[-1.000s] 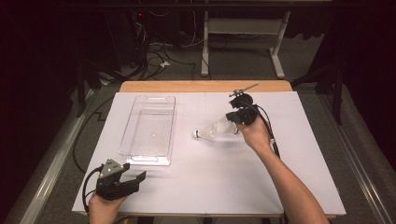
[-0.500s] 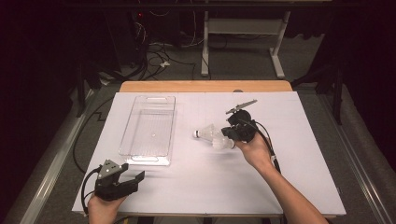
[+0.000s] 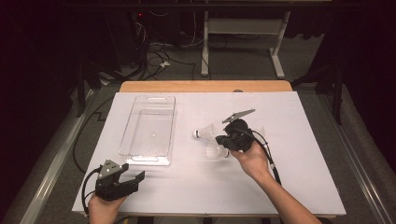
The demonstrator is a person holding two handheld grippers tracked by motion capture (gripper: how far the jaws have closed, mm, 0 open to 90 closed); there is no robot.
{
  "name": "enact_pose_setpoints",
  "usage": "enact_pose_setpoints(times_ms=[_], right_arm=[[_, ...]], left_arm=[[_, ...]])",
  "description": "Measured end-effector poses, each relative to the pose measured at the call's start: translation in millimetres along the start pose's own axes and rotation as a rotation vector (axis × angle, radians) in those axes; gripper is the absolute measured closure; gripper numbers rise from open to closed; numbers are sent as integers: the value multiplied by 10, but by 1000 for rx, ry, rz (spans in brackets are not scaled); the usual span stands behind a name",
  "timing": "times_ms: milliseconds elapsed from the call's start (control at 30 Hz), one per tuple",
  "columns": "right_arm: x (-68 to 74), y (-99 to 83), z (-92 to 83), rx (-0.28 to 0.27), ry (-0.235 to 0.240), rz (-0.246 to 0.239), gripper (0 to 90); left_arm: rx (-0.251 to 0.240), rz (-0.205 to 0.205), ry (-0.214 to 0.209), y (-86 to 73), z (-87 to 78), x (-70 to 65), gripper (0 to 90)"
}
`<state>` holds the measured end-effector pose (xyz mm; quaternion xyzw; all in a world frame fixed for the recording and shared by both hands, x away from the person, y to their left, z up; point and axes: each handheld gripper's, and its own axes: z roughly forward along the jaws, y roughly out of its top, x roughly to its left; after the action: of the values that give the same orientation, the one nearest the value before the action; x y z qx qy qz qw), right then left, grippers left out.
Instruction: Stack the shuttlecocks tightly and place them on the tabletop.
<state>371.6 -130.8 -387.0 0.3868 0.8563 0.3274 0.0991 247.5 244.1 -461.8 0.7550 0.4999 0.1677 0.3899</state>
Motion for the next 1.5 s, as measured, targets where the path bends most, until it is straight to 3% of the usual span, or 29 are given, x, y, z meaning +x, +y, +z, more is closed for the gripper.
enact_pose_setpoints(times_ms=[433,700,867,1500], right_arm=[[177,-41,126,-3,43,-32,875],[117,-149,183,1,43,-11,870],[109,-143,176,4,37,-31,864],[-67,-280,4,6,-1,-5,808]], left_arm=[[1,4,4,4,4,-2,301],[-4,2,-1,2,-6,-6,302],[-3,-1,2,3,1,1,302],[3,-3,-8,10,7,9,305]])
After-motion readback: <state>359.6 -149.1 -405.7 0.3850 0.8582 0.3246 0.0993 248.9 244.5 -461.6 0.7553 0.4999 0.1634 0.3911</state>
